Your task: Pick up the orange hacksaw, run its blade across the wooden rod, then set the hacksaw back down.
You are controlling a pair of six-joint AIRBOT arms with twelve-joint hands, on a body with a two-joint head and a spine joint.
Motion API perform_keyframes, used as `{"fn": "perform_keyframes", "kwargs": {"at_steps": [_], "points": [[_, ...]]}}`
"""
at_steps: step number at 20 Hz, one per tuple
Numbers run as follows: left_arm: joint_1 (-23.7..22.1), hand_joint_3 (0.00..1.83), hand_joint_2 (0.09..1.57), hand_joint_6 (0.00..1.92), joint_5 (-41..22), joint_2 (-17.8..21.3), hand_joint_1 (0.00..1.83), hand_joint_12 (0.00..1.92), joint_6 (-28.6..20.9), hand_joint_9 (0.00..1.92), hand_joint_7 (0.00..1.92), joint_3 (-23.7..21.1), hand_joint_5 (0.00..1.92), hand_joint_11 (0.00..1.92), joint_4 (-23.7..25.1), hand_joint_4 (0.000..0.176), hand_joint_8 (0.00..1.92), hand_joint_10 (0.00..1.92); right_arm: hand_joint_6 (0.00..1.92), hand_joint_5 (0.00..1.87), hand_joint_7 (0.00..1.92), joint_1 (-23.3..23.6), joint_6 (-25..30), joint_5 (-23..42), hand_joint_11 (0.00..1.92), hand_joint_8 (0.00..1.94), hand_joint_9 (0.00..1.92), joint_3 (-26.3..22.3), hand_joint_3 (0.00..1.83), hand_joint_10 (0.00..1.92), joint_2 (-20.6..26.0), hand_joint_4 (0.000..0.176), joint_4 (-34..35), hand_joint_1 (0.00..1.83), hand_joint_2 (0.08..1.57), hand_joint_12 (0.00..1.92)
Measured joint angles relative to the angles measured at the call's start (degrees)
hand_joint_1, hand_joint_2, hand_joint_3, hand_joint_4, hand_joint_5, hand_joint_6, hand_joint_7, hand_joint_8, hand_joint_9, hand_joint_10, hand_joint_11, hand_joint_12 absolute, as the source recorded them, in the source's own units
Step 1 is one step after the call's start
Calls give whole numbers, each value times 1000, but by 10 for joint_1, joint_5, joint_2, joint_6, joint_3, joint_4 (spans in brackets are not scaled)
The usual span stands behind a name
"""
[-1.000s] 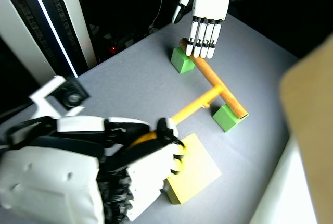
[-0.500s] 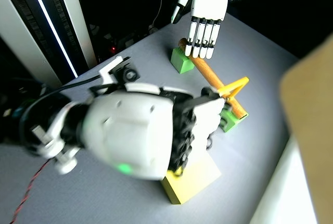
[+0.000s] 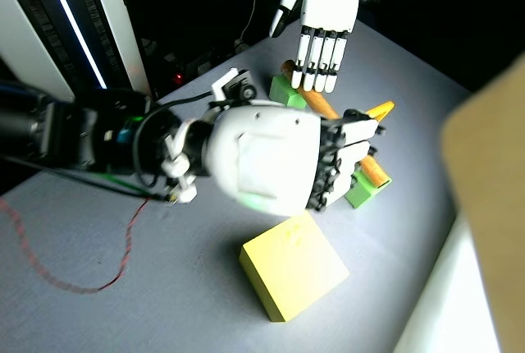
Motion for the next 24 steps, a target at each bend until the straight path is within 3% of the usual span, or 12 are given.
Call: {"fn": "perform_keyframes", "kwargs": {"at_steps": [5,7,12,14,17,21,22,24], "points": [[0,1,1279,7,0,0,0,0,0,3,15,-1,43,0,0,0,4,1,942,857,1011,0,-20,7,1010,923,1115,0,1,1071,-14,0,19,1388,1094,1053],[0,0,1278,6,0,0,0,0,0,5,17,-1,44,0,0,0,4,2,993,837,945,-1,-28,2,1013,1007,1026,0,1,1156,-18,0,26,1380,1120,1062],[0,1,1280,5,0,0,0,3,0,10,20,-1,52,4,0,0,2,2,923,879,1013,-6,-39,-3,1012,912,1115,0,0,1067,-17,0,35,1386,1091,1069],[0,1,1280,2,1,0,0,6,0,14,25,-1,52,8,0,0,2,2,976,856,951,-12,-57,-9,1011,996,1032,-9,0,1143,-17,0,55,1381,1114,1046],[0,1,1281,1,1,0,0,0,0,10,25,-1,51,0,0,0,1,0,863,915,1028,-23,-78,-1,1027,896,1129,-25,0,1047,-20,0,87,1389,1081,1060],[0,1,1282,2,0,0,0,6,0,26,36,-1,55,14,0,0,4,6,966,857,1007,-33,-97,19,1019,918,1128,-25,2,1038,-39,0,108,1386,1092,1056],[0,0,1280,1,1,0,0,7,0,23,32,-1,52,14,0,0,2,5,1028,819,952,-35,-109,31,1015,987,1056,-24,3,1112,-50,0,116,1380,1116,1050],[0,1,1283,5,1,0,0,16,0,33,37,-1,63,31,0,0,4,8,937,881,1020,-40,-124,46,1016,895,1133,-21,0,1023,-60,0,115,1385,1086,1049]]}}
